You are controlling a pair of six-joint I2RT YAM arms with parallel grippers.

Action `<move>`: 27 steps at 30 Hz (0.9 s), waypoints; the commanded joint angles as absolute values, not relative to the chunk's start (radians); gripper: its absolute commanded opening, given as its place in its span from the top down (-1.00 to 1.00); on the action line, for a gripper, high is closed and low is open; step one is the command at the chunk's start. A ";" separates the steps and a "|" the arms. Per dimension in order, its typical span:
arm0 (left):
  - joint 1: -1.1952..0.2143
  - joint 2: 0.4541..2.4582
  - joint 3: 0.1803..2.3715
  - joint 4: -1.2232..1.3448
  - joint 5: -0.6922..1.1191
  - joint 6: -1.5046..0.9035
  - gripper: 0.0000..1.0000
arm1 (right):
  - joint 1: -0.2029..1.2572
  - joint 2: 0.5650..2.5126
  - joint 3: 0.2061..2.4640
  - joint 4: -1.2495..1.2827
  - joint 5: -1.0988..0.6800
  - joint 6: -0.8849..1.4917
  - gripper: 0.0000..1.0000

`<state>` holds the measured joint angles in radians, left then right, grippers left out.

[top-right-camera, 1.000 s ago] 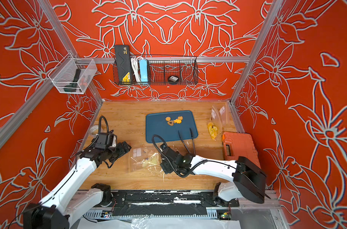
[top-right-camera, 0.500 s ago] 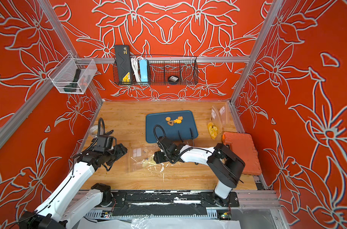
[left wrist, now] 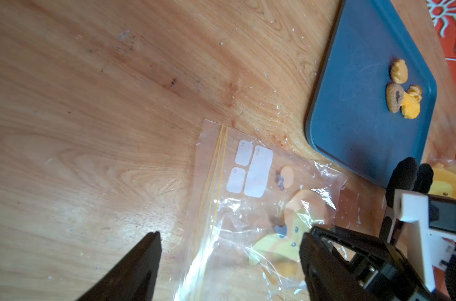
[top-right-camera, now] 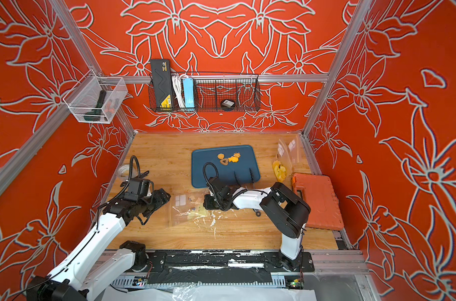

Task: Put the cookies into a resealable bag to prevent moisture
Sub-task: Move the ziploc bag to the center of the board.

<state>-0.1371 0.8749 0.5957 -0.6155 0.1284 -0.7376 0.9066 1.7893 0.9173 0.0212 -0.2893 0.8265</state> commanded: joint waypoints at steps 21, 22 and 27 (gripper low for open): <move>-0.333 0.979 0.410 -0.260 0.382 -0.740 0.14 | 0.731 1.326 0.481 -0.049 -0.243 0.805 0.90; -0.336 1.017 0.404 -0.243 0.391 -0.737 0.23 | 0.729 1.330 0.484 -0.048 -0.249 0.804 0.90; -0.392 1.109 0.387 -0.169 0.408 -0.734 0.48 | 0.728 1.344 0.487 -0.032 -0.256 0.815 0.91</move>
